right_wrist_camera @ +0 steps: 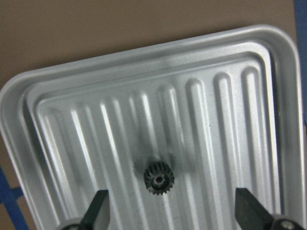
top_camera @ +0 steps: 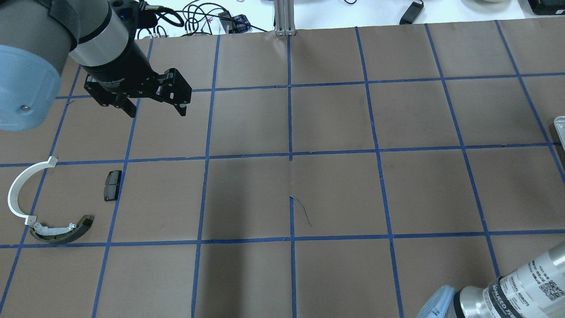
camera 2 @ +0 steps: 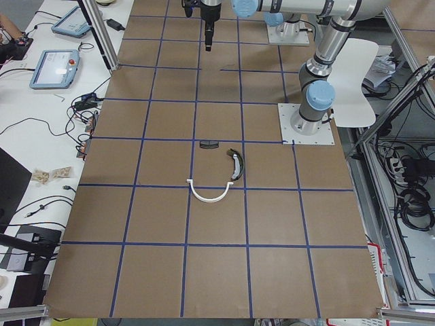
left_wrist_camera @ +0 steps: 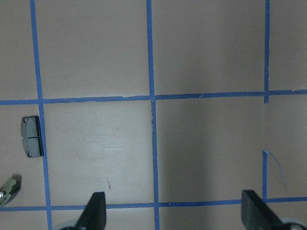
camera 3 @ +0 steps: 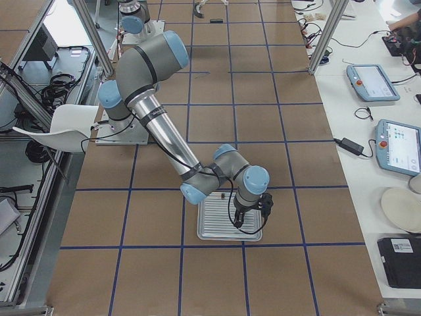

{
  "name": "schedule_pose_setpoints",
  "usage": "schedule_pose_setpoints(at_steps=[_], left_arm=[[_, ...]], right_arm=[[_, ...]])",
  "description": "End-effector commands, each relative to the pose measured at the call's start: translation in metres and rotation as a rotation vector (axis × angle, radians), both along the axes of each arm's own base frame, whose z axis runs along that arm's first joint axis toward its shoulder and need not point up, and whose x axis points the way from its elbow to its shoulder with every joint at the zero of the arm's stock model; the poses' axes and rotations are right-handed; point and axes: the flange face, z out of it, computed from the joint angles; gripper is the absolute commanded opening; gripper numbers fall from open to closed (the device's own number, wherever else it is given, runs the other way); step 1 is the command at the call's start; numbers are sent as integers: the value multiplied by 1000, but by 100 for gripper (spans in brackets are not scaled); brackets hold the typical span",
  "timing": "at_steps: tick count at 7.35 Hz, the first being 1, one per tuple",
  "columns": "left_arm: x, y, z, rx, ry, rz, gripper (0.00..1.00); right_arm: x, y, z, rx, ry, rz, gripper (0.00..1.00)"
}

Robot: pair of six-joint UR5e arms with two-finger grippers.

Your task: Place bearing gear from tray to pile

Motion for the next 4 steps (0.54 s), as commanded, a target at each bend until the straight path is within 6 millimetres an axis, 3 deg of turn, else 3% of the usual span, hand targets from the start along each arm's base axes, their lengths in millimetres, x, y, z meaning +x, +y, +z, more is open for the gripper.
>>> schedule_pose_setpoints(at_steps=[1,3,4], left_arm=[[-1,0,-1,1,-1,-1,100],[-1,0,0,0,-1,-1,100],[-1,0,0,-1,-1,-1,100]], right_arm=[[-4,-2,-11,-6,12,-12,79],[-3,-2,-12,-11,5,-27,52],[-3,-2,-13,-7,7,-27,29]])
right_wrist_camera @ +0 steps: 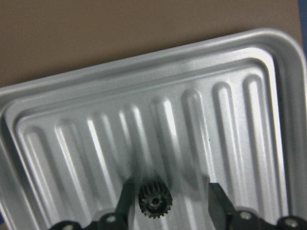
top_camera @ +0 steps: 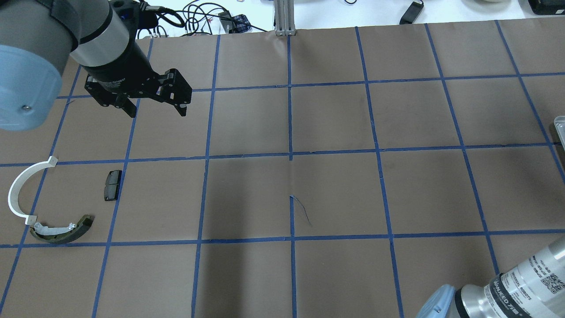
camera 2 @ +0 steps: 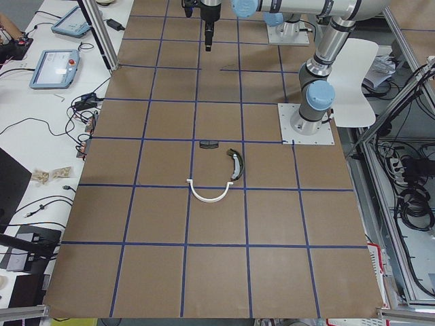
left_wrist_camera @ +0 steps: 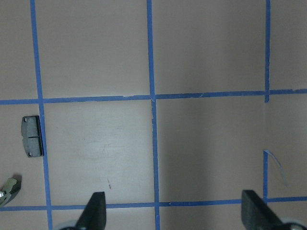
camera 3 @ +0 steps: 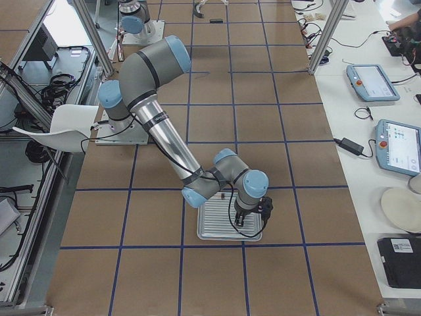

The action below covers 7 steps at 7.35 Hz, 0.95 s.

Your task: Place bearing gear from tray to pile

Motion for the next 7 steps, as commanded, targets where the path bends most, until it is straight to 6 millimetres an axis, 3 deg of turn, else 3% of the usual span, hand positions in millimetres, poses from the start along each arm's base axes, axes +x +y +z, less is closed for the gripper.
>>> schedule_pose_setpoints(at_steps=[1,2,3,4,5,6,7], left_arm=[[0,0,0,-1,0,0,100],[0,0,0,-1,0,0,100],[0,0,0,-1,0,0,100],[0,0,0,-1,0,0,100],[0,0,0,-1,0,0,100],[0,0,0,-1,0,0,100],[0,0,0,-1,0,0,100]], right_arm=[[0,1,3,4,2,-2,10],[1,2,4,11,0,-2,0],[1,2,11,10,7,-2,0],[5,7,30,26,-3,-4,0],[15,7,74,10,16,5,0],[41,-1,100,2,-3,21,0],[98,-33,116,-1,4,57,0]])
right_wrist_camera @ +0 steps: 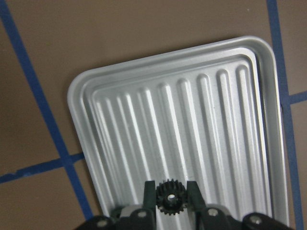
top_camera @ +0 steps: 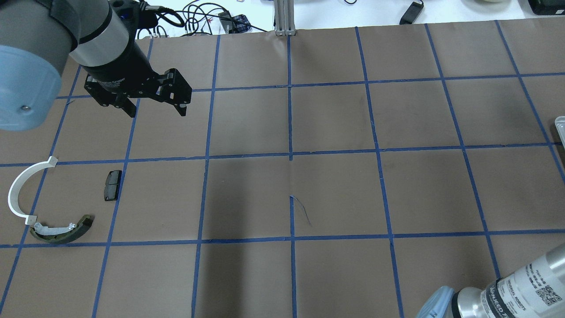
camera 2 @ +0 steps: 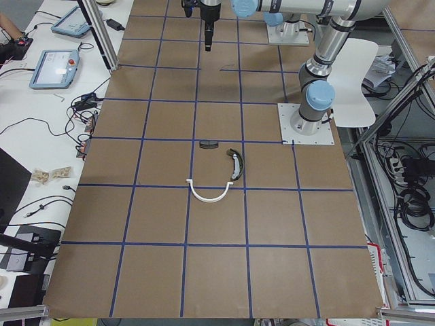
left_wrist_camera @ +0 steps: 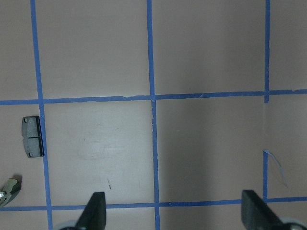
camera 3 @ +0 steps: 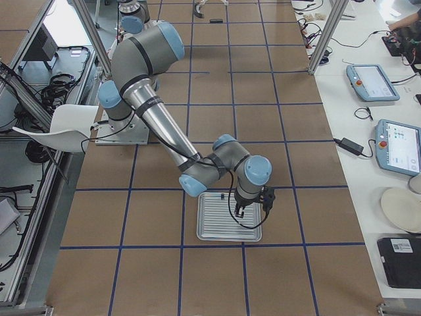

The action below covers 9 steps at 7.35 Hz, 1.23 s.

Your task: Place bearing gear from tray to pile

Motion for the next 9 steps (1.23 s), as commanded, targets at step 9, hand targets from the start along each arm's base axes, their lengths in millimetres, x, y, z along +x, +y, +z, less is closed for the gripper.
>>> schedule_pose_setpoints(at_steps=[9], left_arm=[[0,0,0,0,5,1,100]], right_arm=[[681,-43,20,-55,-84,79,0]])
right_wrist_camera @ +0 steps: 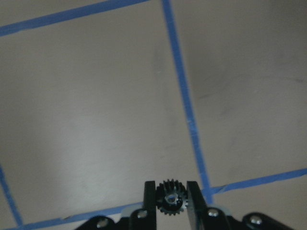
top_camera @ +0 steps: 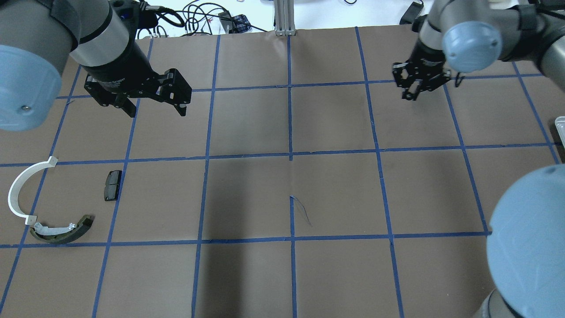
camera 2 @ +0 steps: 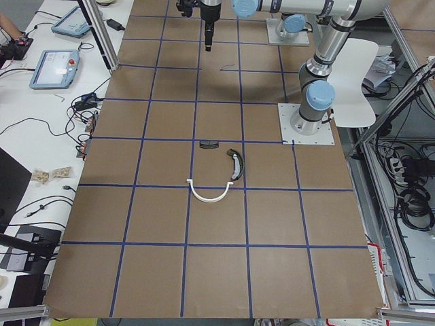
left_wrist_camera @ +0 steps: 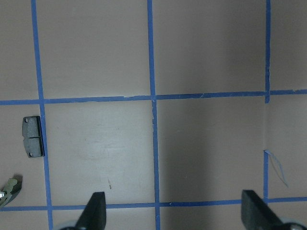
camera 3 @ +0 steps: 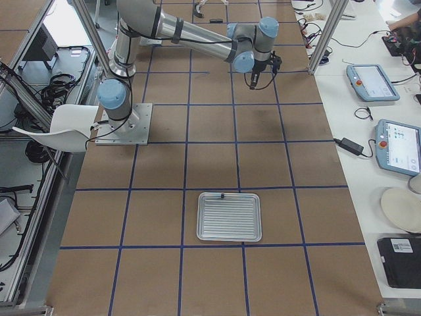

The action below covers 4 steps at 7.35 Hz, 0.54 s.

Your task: Place bearing gear from tray to pile

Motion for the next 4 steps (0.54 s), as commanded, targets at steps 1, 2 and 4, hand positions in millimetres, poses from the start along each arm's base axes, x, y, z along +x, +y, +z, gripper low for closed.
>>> schedule_pose_setpoints(at_steps=[1,2,4], left_arm=[[0,-2,-2,4,3,-3,100],[2,-3,-3,7,6,3,100],[7,-8,-7,14,8,14,100]], right_arm=[[103,41,-18,0,-8,33,0],[132,58,-40,5,-22,50,0],[165,81,-69,-35,-36,8,0]])
